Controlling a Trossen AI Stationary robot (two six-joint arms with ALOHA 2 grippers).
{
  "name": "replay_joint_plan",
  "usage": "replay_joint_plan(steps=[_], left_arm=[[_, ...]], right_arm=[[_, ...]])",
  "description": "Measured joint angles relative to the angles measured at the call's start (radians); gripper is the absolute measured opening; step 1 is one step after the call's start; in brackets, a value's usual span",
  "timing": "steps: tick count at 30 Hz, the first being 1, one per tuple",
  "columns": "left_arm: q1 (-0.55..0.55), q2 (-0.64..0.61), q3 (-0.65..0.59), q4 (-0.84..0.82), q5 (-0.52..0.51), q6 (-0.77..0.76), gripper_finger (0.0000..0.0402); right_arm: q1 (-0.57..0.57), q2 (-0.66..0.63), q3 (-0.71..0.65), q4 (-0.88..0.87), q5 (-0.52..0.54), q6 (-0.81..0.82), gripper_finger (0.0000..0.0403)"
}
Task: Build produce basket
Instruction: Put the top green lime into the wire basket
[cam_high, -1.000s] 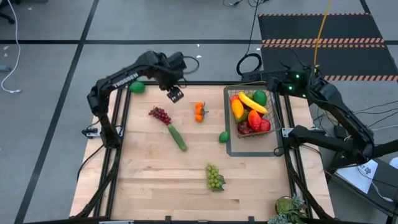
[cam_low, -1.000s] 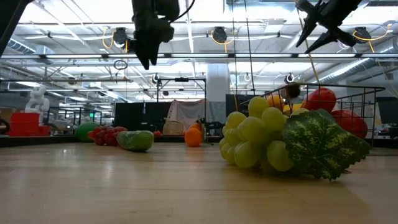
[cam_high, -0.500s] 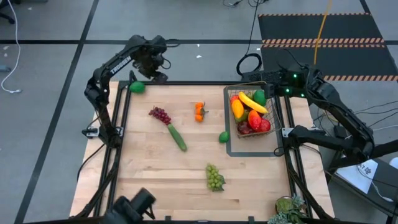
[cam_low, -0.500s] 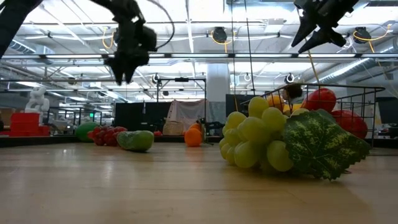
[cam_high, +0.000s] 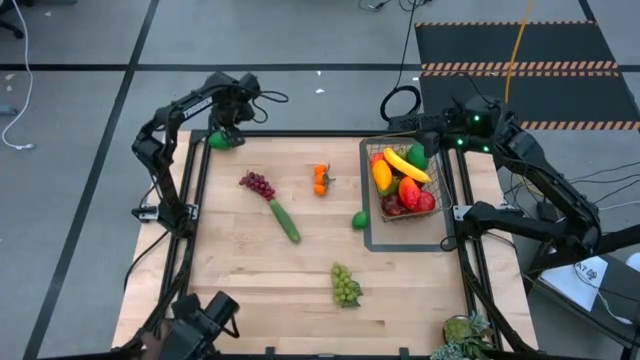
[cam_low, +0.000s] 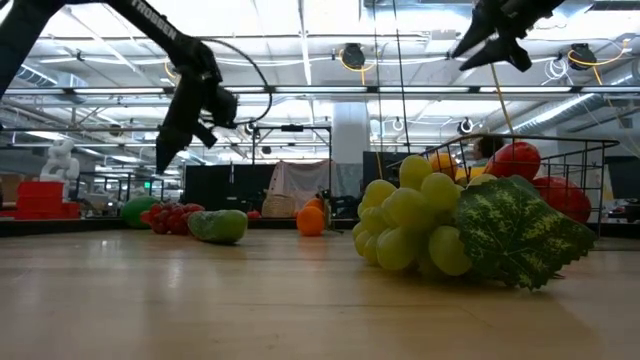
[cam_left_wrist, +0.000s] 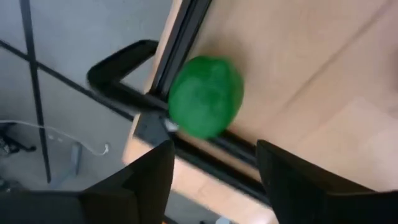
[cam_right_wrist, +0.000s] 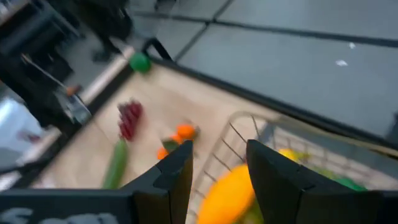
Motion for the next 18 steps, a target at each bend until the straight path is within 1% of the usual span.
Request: replay_joint_plan(steps=[2,4,9,11,13,18], left_arm=[[0.016,0.0,-0.047,0.057,0.005,0.014,0.0243],[0.024,0.0,-0.086,0.086,0.001,0.003,0.027],[0.009,0.0,-0.136,0.123,-0.026,-0.011,0.0365],[0.008,0.0,-0.163,0.159,-0.029,-0.023,0.039],[0.014,0.0,-0.195,0.185,-0.043,-0.023,0.039],[0.006,0.0,-0.253,0.25,-0.056,-0.013,0.0356]], right_arm=[[0.0,0.001,0.0,0.054,0.0,0.039,0.0144],[0.0,0.005,0.0,0.116,0.0,0.06,0.0144],[0.0,0.011,0.0,0.232,0.001,0.064,0.0144],[0.0,0.015,0.0,0.255,0.001,0.08,0.0144],[0.0,0.02,0.0,0.276,0.001,0.104,0.0144],[0.0,0.023,0.0,0.286,0.0,0.17,0.0144]])
